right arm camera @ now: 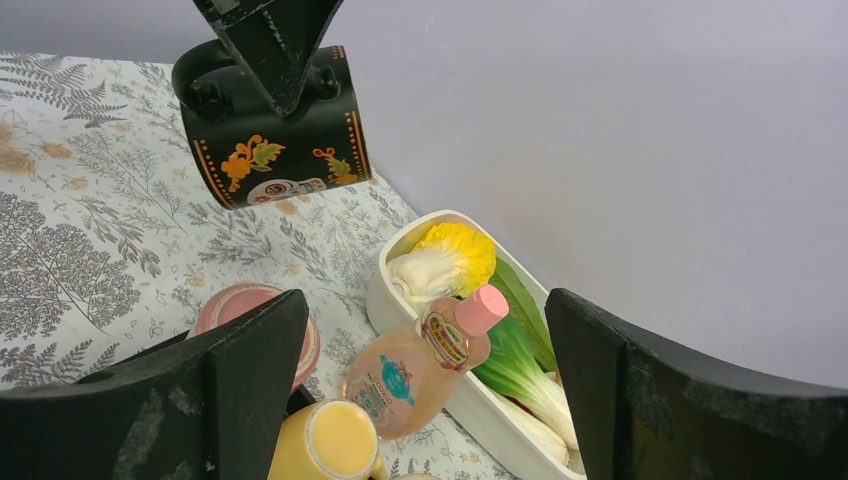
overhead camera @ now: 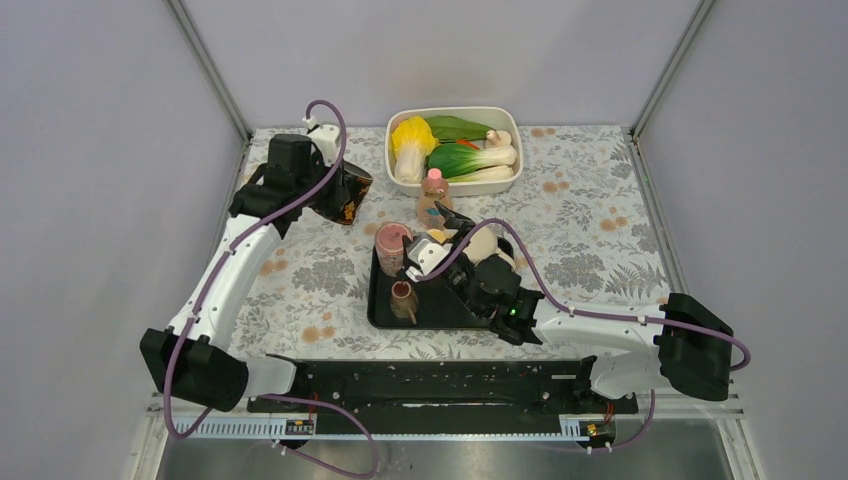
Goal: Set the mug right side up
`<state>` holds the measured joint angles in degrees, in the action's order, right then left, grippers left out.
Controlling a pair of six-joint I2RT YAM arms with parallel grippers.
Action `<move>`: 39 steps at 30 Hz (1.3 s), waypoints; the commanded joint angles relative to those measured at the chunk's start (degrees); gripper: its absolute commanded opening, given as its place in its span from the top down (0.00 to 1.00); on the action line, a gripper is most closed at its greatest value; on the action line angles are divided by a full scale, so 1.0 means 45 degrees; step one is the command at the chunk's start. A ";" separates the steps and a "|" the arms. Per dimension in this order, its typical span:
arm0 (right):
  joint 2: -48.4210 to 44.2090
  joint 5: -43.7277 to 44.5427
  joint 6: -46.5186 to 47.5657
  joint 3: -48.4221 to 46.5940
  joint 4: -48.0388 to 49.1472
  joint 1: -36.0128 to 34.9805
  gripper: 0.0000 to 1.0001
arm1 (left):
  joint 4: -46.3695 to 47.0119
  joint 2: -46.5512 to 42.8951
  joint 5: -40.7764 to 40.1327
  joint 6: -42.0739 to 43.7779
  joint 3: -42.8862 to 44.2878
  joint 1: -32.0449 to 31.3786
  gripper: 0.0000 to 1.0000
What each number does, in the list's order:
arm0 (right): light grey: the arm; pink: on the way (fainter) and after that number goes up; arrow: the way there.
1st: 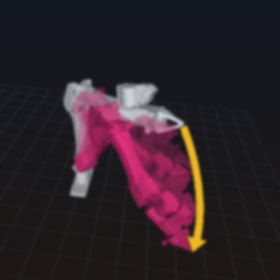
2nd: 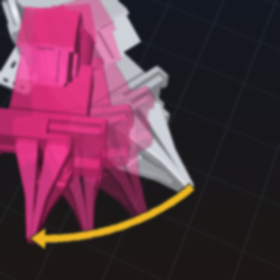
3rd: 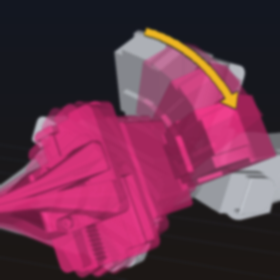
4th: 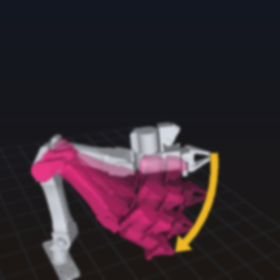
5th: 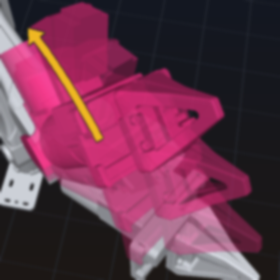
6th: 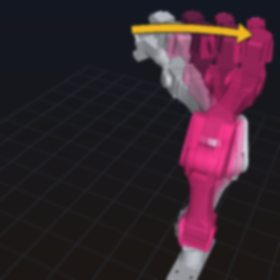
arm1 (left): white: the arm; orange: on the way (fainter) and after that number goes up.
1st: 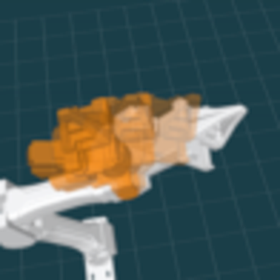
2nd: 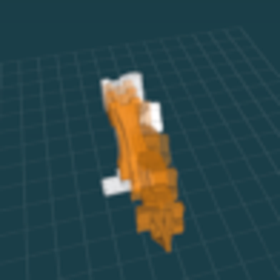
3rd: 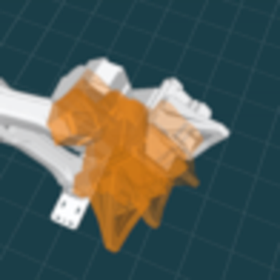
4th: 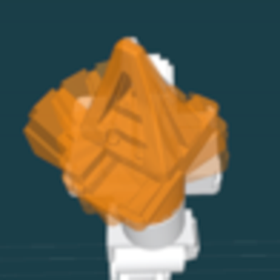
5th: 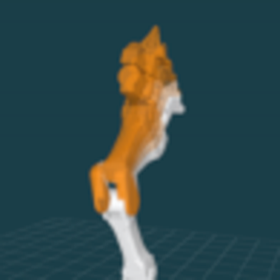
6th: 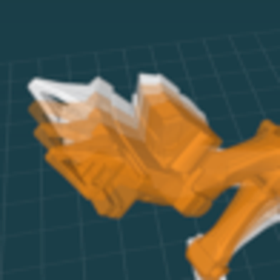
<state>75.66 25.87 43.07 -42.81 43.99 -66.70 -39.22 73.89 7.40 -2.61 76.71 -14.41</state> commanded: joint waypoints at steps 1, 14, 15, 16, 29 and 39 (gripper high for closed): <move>-0.0451 -0.0133 -0.0274 -0.0313 0.0225 -0.0056 0.01 | 0.2499 -0.0286 -0.0390 0.0996 0.0025 0.0458 1.00; -0.0343 -0.0127 -0.0359 -0.0716 -0.0769 -0.0041 0.01 | 0.2611 0.0327 0.0280 0.1109 -0.0541 0.1328 1.00; -0.0321 -0.0143 -0.0370 -0.0741 -0.0829 -0.0042 0.01 | 0.2565 0.0349 0.0288 0.0993 -0.0586 0.1345 1.00; -0.0308 -0.0145 -0.0389 -0.0779 -0.0888 -0.0042 0.01 | 0.2481 0.0369 0.0341 0.0871 -0.0618 0.1360 1.00; 0.2722 -0.0676 -0.0930 -0.2331 0.0088 -0.1011 0.01 | 0.2765 0.0326 0.1343 -0.1383 -0.1120 0.2341 1.00; 0.6646 -0.0864 0.0424 -0.4743 0.1413 -0.1331 0.01 | 0.3376 0.0376 0.2642 -0.2489 -0.1938 0.3447 1.00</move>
<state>102.28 23.18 42.24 -58.96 44.93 -72.71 -34.76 77.56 13.87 -11.00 67.20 -0.38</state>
